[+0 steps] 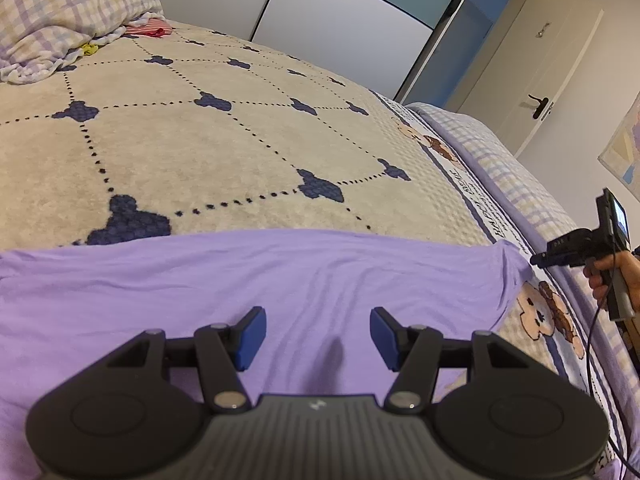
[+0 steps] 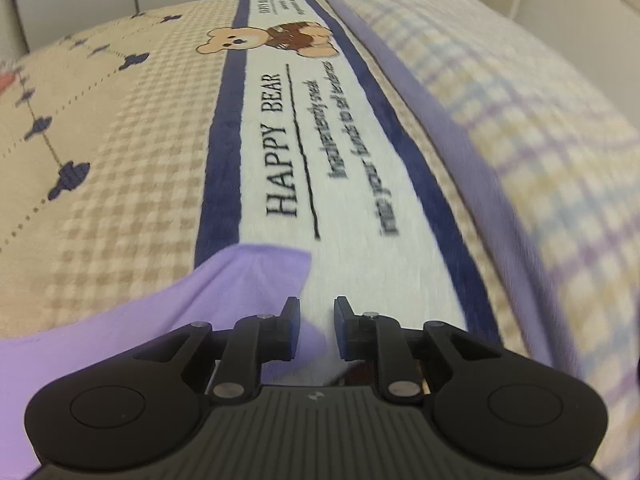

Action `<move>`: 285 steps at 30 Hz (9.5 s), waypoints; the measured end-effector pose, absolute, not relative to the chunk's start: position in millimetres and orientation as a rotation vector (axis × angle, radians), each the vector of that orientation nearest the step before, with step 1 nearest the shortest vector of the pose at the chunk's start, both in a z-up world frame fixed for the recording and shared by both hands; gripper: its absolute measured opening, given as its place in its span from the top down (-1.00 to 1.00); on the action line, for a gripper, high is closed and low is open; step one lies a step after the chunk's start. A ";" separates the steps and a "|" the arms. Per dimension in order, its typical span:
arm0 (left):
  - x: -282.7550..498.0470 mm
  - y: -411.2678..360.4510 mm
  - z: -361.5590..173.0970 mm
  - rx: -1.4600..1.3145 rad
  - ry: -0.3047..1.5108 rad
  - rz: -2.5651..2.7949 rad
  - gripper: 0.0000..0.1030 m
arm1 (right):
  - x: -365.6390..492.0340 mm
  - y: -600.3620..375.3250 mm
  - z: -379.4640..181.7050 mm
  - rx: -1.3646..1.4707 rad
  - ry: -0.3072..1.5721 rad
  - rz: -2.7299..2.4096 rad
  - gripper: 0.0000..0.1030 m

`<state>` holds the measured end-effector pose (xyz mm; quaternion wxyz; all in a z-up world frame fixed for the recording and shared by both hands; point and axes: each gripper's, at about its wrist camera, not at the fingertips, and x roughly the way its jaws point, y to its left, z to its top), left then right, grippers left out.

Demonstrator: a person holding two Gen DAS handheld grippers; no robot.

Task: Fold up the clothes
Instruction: 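Pull the pant leg end along the bear-print border with the right gripper, then hold the pant leg stretched taut along the border with the right gripper, then open the right gripper and lay the pant leg on the bed, then move the opened left gripper over the pants waistband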

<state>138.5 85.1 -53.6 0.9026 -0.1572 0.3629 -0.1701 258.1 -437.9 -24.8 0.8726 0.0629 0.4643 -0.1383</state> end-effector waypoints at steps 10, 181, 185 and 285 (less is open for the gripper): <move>138.0 83.2 -53.2 -0.330 0.750 -0.358 -0.15 | 243.3 -447.2 -46.9 0.479 0.973 -0.294 0.52; 142.5 85.7 -62.7 -0.382 0.799 -0.341 -0.19 | 219.3 -432.3 -42.3 0.164 0.801 -0.504 0.87; 138.1 80.9 -57.8 -0.328 0.771 -0.341 -0.19 | 216.2 -399.3 -35.2 0.155 0.763 -0.414 0.67; -3.5 164.3 -6.4 -0.333 0.817 -0.189 -1.00 | 10.5 -97.8 81.0 0.295 0.623 -0.056 -0.48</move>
